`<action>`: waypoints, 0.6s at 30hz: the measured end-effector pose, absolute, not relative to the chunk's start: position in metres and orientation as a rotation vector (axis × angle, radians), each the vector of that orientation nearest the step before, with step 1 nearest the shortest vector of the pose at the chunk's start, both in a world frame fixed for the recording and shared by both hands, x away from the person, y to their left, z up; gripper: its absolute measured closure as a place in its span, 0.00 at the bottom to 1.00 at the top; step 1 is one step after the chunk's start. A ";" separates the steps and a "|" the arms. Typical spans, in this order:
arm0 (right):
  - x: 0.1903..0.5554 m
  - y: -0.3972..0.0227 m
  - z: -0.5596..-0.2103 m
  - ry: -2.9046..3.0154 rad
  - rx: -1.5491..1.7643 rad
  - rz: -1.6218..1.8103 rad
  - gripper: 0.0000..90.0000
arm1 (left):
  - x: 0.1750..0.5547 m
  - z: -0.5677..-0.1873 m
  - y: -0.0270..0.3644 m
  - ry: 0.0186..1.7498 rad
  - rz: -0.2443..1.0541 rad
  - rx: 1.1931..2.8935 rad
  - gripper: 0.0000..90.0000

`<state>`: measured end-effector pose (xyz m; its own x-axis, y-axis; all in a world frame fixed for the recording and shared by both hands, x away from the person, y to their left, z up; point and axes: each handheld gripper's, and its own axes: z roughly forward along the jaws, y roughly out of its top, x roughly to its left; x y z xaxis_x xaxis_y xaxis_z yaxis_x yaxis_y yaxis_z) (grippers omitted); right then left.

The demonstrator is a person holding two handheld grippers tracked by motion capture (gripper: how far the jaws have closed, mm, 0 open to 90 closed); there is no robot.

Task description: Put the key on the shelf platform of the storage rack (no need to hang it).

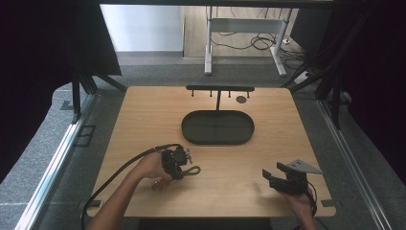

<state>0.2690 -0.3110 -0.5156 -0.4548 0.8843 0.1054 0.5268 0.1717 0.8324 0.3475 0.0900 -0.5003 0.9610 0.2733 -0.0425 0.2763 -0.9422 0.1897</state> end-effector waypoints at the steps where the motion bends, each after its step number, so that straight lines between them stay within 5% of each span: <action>1: 0.269 -0.311 -0.516 2.050 1.335 1.196 0.33 | 0.348 -0.500 0.091 0.423 -0.022 2.912 0.74; 18: 0.270 -0.313 -0.518 2.055 1.339 1.196 0.33 | 0.341 -0.425 0.130 0.441 0.037 2.714 0.75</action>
